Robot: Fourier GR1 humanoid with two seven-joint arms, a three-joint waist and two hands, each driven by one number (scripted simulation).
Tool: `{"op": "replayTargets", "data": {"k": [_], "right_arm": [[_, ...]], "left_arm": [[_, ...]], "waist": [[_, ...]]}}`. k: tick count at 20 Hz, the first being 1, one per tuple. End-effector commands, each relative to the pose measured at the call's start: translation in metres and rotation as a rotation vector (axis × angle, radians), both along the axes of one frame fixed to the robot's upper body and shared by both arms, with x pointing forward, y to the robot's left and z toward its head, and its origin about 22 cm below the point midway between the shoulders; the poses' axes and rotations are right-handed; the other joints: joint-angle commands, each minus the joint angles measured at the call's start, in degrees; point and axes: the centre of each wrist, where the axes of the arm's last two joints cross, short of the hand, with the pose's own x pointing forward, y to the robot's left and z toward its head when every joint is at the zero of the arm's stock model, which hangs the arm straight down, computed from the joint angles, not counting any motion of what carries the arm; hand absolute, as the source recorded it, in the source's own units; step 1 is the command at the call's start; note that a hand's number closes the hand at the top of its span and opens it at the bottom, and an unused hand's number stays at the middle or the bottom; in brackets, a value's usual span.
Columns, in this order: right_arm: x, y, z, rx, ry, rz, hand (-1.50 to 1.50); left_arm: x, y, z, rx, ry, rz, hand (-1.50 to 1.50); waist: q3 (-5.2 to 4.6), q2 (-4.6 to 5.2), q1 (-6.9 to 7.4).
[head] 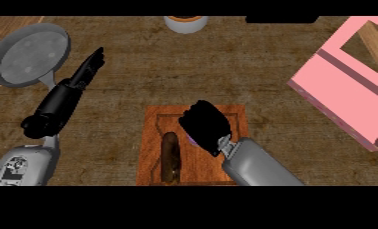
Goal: Pick the can from the cutting board and place it in the cardboard box
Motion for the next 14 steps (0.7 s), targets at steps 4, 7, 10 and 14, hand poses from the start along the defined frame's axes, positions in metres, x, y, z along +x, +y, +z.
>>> {"op": "replayTargets", "data": {"k": [4, 7, 10, 14], "right_arm": [[0.005, 0.006, -0.015, 0.065, -0.095, 0.11, 1.5], [0.002, 0.015, 0.009, 0.116, -0.142, 0.13, 1.5], [-0.005, -0.016, -0.02, 0.149, -0.204, 0.176, 1.5], [0.017, -0.041, -0.008, 0.299, -0.178, -0.059, 1.5]], "left_arm": [[-0.006, 0.015, 0.005, -0.005, 0.006, 0.001, 0.0], [0.003, 0.005, -0.021, 0.001, 0.002, 0.007, 0.0], [-0.003, -0.008, -0.01, 0.006, 0.0, -0.006, 0.0], [-0.002, -0.013, 0.0, -0.008, -0.012, -0.002, 0.0]], "waist": [[0.01, 0.08, 0.14], [-0.01, 0.11, -0.22], [0.01, 0.09, -0.18], [0.04, 0.15, -0.4]]}}
